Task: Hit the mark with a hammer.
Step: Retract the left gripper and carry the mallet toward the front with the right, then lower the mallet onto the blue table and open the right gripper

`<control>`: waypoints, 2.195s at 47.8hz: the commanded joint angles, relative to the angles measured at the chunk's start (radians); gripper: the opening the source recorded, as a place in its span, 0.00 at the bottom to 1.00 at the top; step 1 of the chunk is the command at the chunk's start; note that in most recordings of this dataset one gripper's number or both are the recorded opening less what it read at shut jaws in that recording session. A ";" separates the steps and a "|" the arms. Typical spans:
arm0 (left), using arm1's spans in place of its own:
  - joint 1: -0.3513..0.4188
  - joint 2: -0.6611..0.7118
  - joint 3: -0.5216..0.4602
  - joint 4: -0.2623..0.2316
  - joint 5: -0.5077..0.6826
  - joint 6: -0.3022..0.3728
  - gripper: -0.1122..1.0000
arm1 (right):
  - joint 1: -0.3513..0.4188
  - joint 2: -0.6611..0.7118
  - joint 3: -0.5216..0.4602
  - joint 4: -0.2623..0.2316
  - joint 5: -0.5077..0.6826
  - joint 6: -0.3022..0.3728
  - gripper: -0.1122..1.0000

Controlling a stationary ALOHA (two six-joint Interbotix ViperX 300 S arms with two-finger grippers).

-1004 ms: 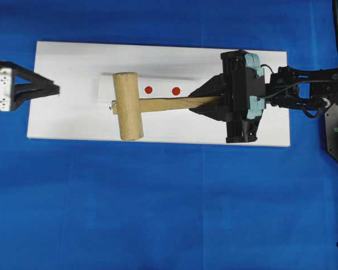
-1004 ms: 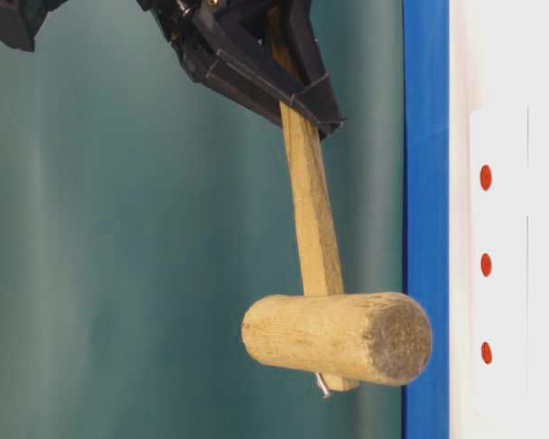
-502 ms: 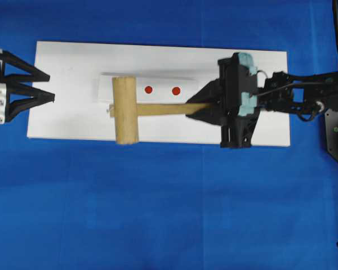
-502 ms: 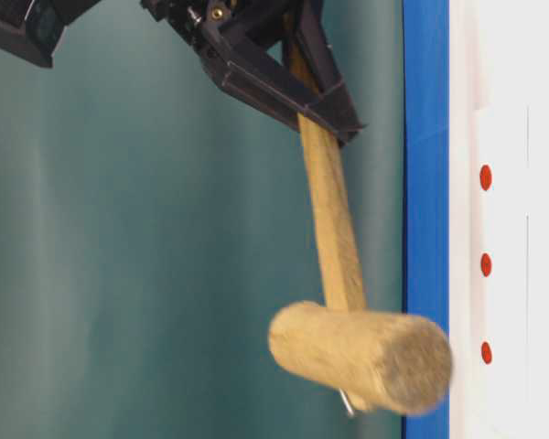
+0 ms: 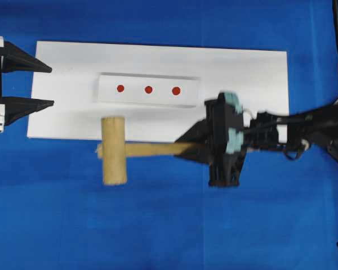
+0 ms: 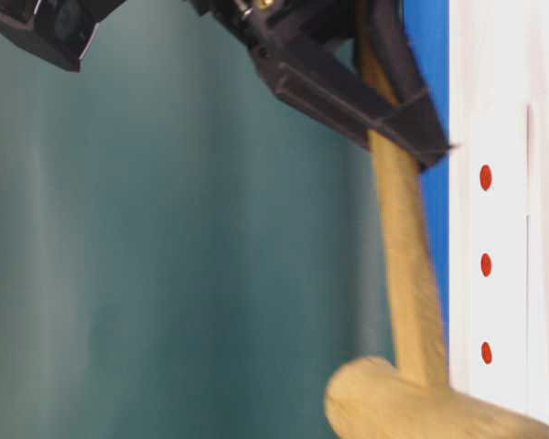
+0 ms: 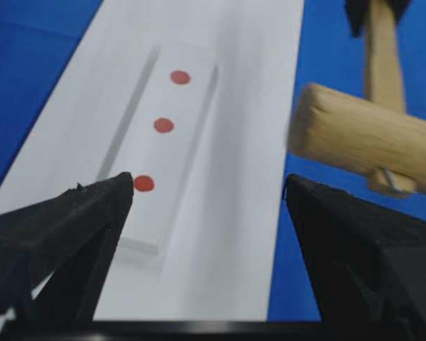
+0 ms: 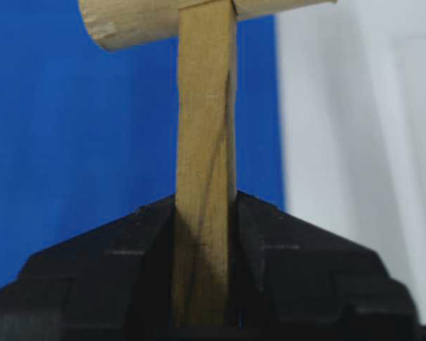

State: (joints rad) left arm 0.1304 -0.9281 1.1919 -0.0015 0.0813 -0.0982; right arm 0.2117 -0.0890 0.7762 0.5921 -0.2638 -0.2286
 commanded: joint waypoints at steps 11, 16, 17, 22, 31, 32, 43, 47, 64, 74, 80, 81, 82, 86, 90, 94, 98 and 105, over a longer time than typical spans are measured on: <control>0.005 -0.003 0.003 -0.002 -0.011 0.009 0.85 | 0.097 0.078 -0.086 0.086 -0.078 0.000 0.17; 0.005 -0.006 0.003 -0.002 -0.011 0.009 0.85 | 0.118 0.097 -0.103 0.095 -0.078 0.002 0.17; 0.005 -0.006 0.003 -0.002 -0.011 0.009 0.85 | 0.120 0.098 -0.103 0.097 -0.078 0.002 0.17; 0.003 -0.009 0.006 -0.003 -0.011 0.008 0.85 | 0.123 0.103 -0.100 0.098 -0.078 0.000 0.17; 0.005 -0.020 0.008 -0.003 -0.012 0.008 0.85 | 0.123 0.115 -0.097 0.098 -0.077 0.000 0.17; 0.005 -0.021 0.008 -0.003 -0.012 0.008 0.85 | 0.123 0.121 -0.097 0.098 -0.075 0.000 0.17; 0.003 -0.031 0.008 -0.003 -0.029 0.009 0.85 | 0.133 0.198 -0.104 0.106 -0.083 0.002 0.17; 0.005 -0.032 0.009 -0.003 -0.029 0.008 0.85 | 0.137 0.230 -0.107 0.120 -0.101 0.003 0.17; 0.003 -0.031 0.009 -0.003 -0.031 0.003 0.85 | 0.172 0.302 -0.123 0.155 -0.152 0.003 0.17; 0.005 -0.032 0.011 -0.005 -0.031 0.003 0.85 | 0.179 0.314 -0.133 0.155 -0.152 0.003 0.17; 0.005 -0.031 0.011 -0.003 -0.031 0.003 0.85 | 0.178 0.318 -0.135 0.156 -0.149 0.003 0.17; 0.005 -0.032 0.012 -0.005 -0.031 0.003 0.85 | 0.178 0.319 -0.135 0.158 -0.147 0.003 0.17; 0.005 -0.032 0.012 -0.005 -0.031 0.003 0.85 | 0.178 0.319 -0.135 0.160 -0.147 0.003 0.17; 0.005 -0.032 0.014 -0.005 -0.031 0.003 0.85 | 0.178 0.325 -0.137 0.167 -0.147 0.003 0.17; 0.005 -0.031 0.014 -0.003 -0.031 0.003 0.85 | 0.178 0.341 -0.137 0.181 -0.141 0.003 0.17; 0.005 -0.031 0.014 -0.003 -0.031 0.003 0.85 | 0.178 0.353 -0.137 0.192 -0.130 0.003 0.17; 0.006 -0.032 0.014 -0.005 -0.031 0.003 0.85 | 0.178 0.368 -0.138 0.207 -0.124 0.003 0.17; 0.008 -0.031 0.014 -0.005 -0.031 0.003 0.85 | 0.178 0.403 -0.144 0.218 -0.120 0.003 0.17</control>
State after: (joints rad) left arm 0.1319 -0.9649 1.2164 -0.0046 0.0598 -0.0936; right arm 0.3927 0.3099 0.6504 0.8023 -0.3850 -0.2240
